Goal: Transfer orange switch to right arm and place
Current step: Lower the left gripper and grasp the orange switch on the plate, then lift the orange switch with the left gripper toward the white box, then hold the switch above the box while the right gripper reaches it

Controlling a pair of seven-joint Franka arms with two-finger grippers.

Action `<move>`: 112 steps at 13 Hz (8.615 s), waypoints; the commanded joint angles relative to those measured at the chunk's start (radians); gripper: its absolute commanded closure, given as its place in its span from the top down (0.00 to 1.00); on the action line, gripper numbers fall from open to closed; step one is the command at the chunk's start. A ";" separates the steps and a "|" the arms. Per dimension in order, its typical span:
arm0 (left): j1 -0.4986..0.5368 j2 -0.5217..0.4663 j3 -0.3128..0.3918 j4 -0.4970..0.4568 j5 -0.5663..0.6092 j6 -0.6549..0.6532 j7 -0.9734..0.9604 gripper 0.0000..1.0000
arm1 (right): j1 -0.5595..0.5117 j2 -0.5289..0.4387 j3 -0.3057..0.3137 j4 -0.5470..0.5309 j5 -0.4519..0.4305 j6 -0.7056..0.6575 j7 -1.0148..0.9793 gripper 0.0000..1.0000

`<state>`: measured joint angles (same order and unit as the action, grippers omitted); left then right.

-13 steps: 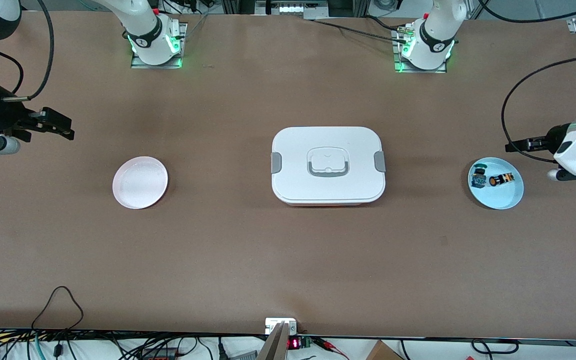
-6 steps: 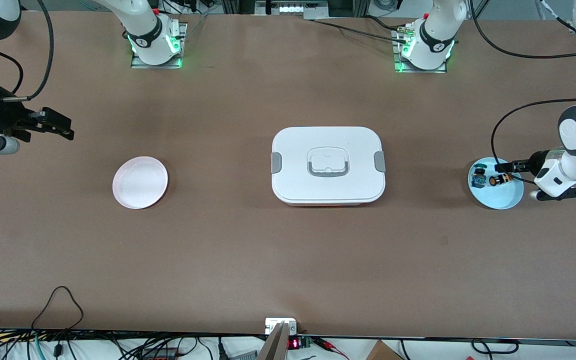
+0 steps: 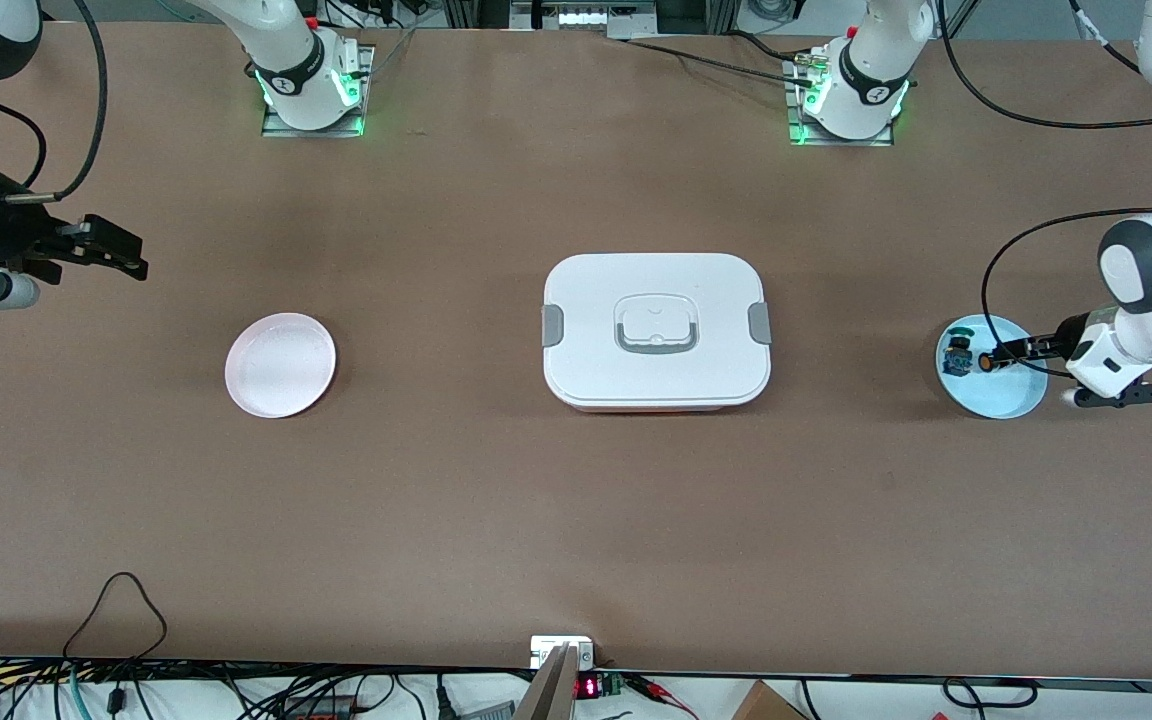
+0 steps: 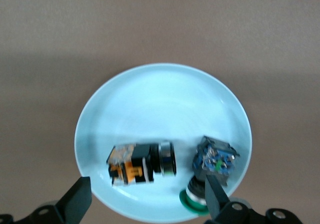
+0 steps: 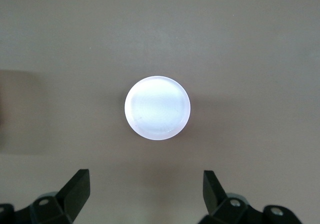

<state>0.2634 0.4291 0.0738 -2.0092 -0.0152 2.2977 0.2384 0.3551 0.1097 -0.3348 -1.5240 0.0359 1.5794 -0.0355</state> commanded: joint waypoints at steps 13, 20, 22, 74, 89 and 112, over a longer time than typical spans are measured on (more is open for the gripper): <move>0.023 0.007 -0.009 -0.118 0.023 0.197 0.059 1.00 | 0.002 -0.011 0.003 -0.007 -0.007 0.005 -0.009 1.00; 0.037 0.036 -0.009 -0.112 0.023 0.197 0.085 1.00 | 0.002 -0.011 0.003 -0.007 -0.007 0.005 -0.009 1.00; 0.037 0.046 -0.009 -0.114 0.023 0.219 0.087 1.00 | 0.002 -0.011 0.003 -0.007 -0.007 0.005 -0.009 1.00; -0.093 -0.156 -0.250 0.247 -1.150 -0.701 1.338 0.00 | -0.007 -0.007 -0.003 -0.007 -0.001 0.007 -0.009 1.00; -0.409 -0.072 -0.250 0.129 -1.578 -0.692 1.818 0.00 | -0.010 0.004 -0.003 -0.007 -0.005 0.057 -0.011 1.00; -0.412 -0.041 -0.249 0.116 -1.618 -0.658 1.977 0.00 | -0.053 0.088 0.000 -0.252 1.019 -0.111 -0.470 1.00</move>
<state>-0.1415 0.3913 -0.1807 -1.8803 -1.6016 1.6384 2.1561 0.3211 0.1746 -0.3361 -1.6552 0.8326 1.4667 -0.3846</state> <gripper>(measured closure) 0.273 0.000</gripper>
